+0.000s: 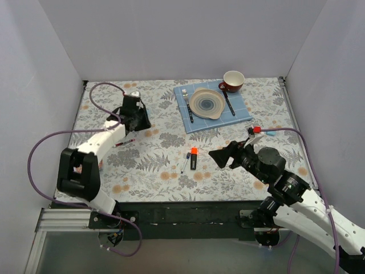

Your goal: Insert the pens into the pen caps

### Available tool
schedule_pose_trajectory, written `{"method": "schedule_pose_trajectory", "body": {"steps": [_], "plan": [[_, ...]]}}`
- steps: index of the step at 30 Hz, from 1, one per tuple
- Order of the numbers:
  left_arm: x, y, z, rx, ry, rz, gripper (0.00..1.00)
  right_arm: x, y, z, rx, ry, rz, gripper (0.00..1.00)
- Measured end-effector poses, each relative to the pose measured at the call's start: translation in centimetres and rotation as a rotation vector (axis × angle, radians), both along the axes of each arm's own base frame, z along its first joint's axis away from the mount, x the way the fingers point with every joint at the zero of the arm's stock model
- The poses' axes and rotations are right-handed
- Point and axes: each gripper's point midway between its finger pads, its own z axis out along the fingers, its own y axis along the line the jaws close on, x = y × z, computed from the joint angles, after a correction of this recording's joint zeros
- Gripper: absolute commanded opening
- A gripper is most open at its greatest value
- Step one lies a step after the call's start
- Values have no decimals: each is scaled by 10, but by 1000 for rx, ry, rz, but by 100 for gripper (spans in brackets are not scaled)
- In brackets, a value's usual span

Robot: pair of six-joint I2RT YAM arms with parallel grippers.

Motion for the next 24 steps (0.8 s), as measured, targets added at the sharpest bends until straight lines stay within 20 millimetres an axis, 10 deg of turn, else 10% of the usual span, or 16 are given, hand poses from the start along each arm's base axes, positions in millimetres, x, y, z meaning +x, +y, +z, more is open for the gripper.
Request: {"method": "schedule_pose_trajectory", "body": {"steps": [9, 15, 24], "plan": [[-126, -175, 66, -281, -206, -574, 0, 42, 29, 37, 48, 44, -94, 85], [-186, -212, 56, -386, -199, -744, 0, 63, 43, 21, 33, 150, -164, 78], [-203, -233, 82, -472, -300, -801, 0, 70, 49, -5, 49, 258, -220, 65]]}}
